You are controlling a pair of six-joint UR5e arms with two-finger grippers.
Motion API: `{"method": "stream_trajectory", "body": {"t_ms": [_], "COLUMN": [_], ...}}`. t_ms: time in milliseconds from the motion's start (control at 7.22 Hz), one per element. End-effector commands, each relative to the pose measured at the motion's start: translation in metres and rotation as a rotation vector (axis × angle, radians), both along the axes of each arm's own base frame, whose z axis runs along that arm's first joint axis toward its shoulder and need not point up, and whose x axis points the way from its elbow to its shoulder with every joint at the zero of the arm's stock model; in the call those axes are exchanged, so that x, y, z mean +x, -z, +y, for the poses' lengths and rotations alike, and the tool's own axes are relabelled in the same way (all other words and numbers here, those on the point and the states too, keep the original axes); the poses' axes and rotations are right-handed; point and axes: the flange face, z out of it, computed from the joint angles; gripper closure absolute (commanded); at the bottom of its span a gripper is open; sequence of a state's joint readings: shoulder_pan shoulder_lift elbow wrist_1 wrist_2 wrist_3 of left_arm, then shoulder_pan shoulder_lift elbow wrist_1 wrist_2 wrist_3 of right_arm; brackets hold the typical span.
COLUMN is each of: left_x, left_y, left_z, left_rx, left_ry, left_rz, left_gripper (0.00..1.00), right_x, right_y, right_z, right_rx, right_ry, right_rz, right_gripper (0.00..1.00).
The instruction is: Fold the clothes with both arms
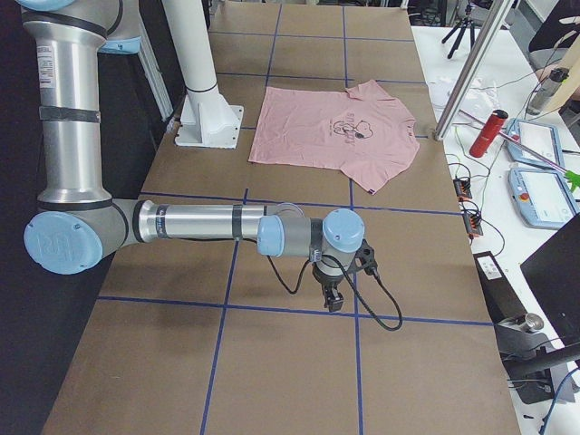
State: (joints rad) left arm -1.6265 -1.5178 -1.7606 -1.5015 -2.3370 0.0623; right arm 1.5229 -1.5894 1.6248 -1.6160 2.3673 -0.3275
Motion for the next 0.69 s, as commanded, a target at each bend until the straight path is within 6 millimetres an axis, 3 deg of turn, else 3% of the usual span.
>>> {"method": "stream_trajectory", "body": {"t_ms": [0, 277, 415, 554], "left_x": [0.0, 0.001, 0.002, 0.004], "left_y": [0.014, 0.022, 0.008, 0.021], "left_z": [0.001, -0.003, -0.001, -0.004], "left_rx": [0.029, 0.035, 0.003, 0.034], "left_ry": [0.001, 0.012, 0.018, 0.013], "left_rz": [0.007, 0.006, 0.028, 0.034], "left_gripper": [0.0, 0.0, 0.0, 0.0], "right_x": [0.0, 0.001, 0.001, 0.001], "right_y": [0.008, 0.016, 0.017, 0.028], "right_z": [0.0, 0.002, 0.006, 0.005], "right_rx": [0.02, 0.042, 0.037, 0.059], "right_ry": [0.001, 0.006, 0.0, -0.001], "right_rz": [-0.002, -0.006, -0.004, -0.007], "right_gripper": [0.0, 0.0, 0.0, 0.0]}}
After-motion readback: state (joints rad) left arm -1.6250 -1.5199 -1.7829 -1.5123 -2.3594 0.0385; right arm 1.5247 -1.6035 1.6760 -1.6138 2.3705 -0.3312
